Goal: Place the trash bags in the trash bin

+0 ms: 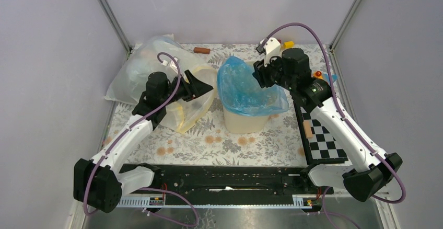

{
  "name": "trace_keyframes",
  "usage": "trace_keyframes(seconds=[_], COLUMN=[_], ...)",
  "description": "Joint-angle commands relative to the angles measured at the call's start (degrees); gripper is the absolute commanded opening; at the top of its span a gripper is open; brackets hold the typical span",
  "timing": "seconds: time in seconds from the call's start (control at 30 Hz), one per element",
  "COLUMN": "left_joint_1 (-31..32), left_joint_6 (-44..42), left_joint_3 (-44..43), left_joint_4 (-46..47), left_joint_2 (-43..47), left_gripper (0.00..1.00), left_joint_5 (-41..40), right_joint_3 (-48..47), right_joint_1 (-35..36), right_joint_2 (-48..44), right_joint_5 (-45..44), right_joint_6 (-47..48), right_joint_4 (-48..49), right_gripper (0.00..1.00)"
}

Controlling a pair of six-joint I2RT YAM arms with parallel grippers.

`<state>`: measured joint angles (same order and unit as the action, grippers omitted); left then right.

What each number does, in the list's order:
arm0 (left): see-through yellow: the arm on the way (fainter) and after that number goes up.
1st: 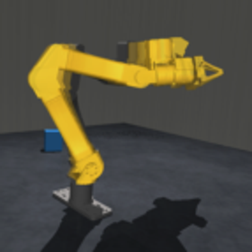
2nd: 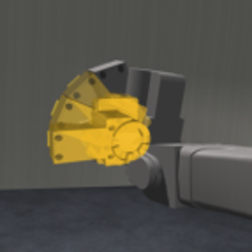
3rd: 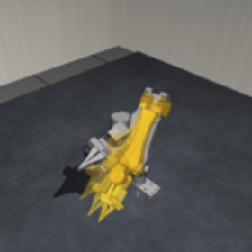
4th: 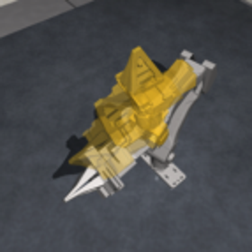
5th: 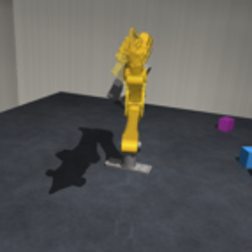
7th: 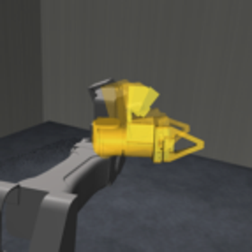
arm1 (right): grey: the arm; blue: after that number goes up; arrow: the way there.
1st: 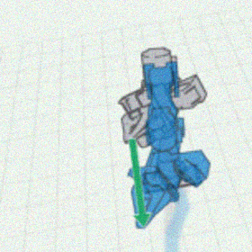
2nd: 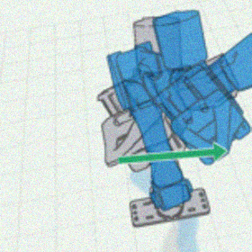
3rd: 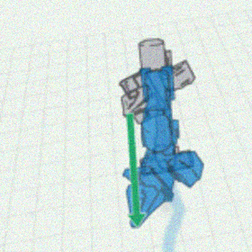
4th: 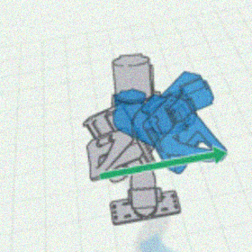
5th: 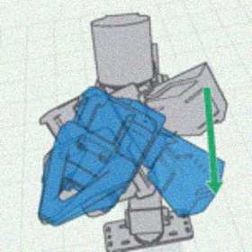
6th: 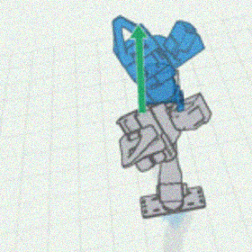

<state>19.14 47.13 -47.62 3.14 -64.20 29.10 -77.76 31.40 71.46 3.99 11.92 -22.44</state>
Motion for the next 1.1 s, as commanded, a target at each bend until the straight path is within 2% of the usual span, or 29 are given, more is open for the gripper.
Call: trace_keyframes(seconds=[0.0, 0.2, 0.27, 0.37, 0.5, 0.53, 0.8, 0.93, 1.07], left_joint_1=[2.12, 6.28, 6.77, 7.14, 8.80, 9.32, 11.86, 12.14, 12.24], left_joint_6=[2.44, 2.65, 1.37, 0.26, -0.38, -0.64, -1.75, -2.42, -3.23], left_joint_3=[-0.09, -1.84, -2.36, -3.00, -4.22, -4.72, -7.34, -7.49, -7.19], left_joint_4=[2.14, 0.69, -0.90, -2.48, -3.02, -3.99, -5.86, -5.61, -4.86], left_joint_2=[2.40, 2.49, 2.54, 2.87, 3.02, 2.88, 1.37, -0.48, -2.66], left_gripper=[0.61, 0.61, 0.61, 0.62, 0.62, 0.62, 0.62, 0.54, 0.41], left_joint_5=[2.92, -0.41, -2.71, -4.49, -6.69, -7.02, -8.96, -8.95, -8.90], right_joint_3=[-2.02, -2.36, -2.29, -2.31, -2.18, -2.02, -0.51, -0.74, -2.81], right_joint_1=[0.55, 1.84, 2.20, 2.44, 2.36, 2.43, 2.43, 2.28, 1.36], right_joint_2=[-0.31, 0.61, 0.56, 0.20, -0.82, -1.13, -2.75, -1.52, 0.75], right_joint_5=[0.83, -2.23, -3.27, -3.67, -4.93, -5.41, -9.71, -12.44, -12.84], right_joint_6=[0.95, 2.40, 2.64, 2.75, 2.27, 1.92, -1.00, -1.95, -3.66], right_joint_4=[-1.09, -3.40, -3.64, -3.89, -3.19, -2.60, 1.43, 2.72, 2.68], right_gripper=[0.51, 0.54, 0.51, 0.37, 0.05, 0.00, 0.00, 0.00, 0.00])
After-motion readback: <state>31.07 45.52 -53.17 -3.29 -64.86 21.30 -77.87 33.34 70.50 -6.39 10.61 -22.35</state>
